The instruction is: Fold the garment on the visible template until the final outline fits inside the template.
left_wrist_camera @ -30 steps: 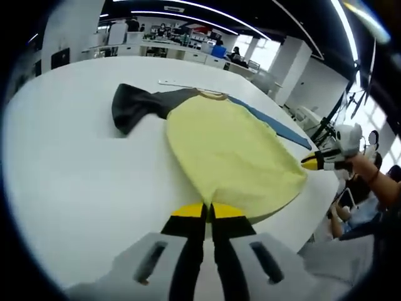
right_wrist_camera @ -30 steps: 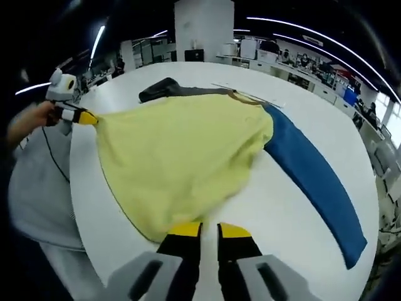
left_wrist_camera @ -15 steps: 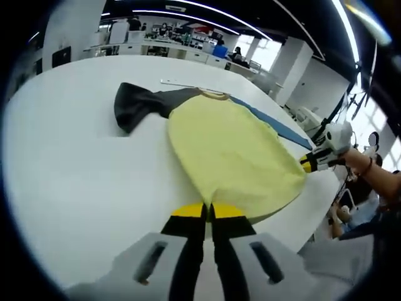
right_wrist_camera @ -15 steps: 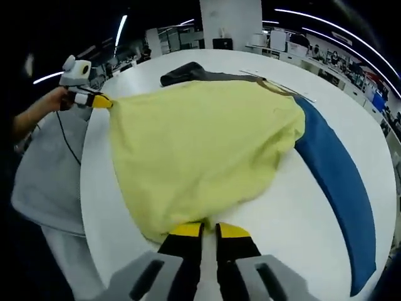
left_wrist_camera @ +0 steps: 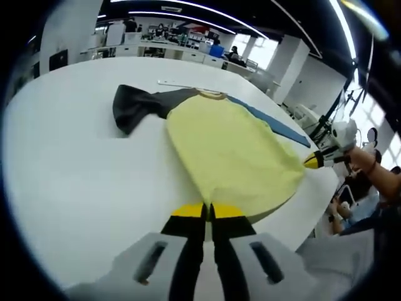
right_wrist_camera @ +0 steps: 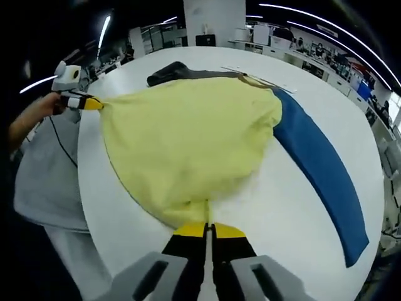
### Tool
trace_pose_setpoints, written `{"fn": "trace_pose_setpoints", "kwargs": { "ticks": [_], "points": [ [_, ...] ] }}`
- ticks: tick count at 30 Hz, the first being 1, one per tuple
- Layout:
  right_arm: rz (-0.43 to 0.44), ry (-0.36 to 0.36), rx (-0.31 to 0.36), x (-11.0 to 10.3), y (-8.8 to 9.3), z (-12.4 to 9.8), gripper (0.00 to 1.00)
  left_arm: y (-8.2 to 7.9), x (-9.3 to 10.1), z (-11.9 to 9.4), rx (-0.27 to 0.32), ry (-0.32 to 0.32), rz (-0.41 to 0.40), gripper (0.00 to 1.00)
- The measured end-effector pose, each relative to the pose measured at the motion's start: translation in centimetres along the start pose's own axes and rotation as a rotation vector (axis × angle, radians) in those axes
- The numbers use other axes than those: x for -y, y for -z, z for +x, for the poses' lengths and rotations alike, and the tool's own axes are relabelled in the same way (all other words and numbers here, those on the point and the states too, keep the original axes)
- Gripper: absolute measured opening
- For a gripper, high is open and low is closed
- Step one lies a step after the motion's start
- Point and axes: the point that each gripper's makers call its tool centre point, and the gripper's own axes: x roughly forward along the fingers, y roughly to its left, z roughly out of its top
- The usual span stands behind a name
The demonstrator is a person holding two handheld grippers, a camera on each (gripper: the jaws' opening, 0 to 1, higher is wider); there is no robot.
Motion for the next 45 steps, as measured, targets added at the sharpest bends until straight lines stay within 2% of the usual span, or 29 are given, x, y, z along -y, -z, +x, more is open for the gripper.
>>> {"fn": "trace_pose_setpoints", "kwargs": {
  "ticks": [10, 18, 21, 26, 29, 37, 45],
  "points": [
    [0.114, 0.083, 0.026, -1.0, 1.5, -1.9, 0.00, 1.0, 0.0, -0.1, -0.013, 0.012, -0.014, 0.00],
    [0.226, 0.145, 0.054, -2.3, 3.3, -2.0, 0.00, 1.9, -0.5, -0.2, -0.038, 0.005, -0.024, 0.00],
    [0.226, 0.173, 0.054, -2.5, 3.7, -1.9, 0.00, 2.4, -0.4, -0.2, -0.048, 0.003, -0.025, 0.00],
    [0.211, 0.210, 0.048, -3.3, 4.2, -1.8, 0.00, 3.5, -0.7, -0.3, -0.093, -0.025, 0.018, 0.00],
    [0.198, 0.210, 0.037, -3.8, 4.6, -1.7, 0.00, 3.8, -0.9, -0.4, -0.106, -0.037, 0.035, 0.00],
    [0.244, 0.184, 0.042, -4.9, 5.3, -1.8, 0.00, 4.9, -1.4, -0.9, -0.152, -0.072, 0.074, 0.00],
    [0.251, 0.177, 0.029, -5.7, 5.9, -2.0, 0.00, 5.9, -1.6, -1.2, -0.182, -0.087, 0.073, 0.00]
  ]
}}
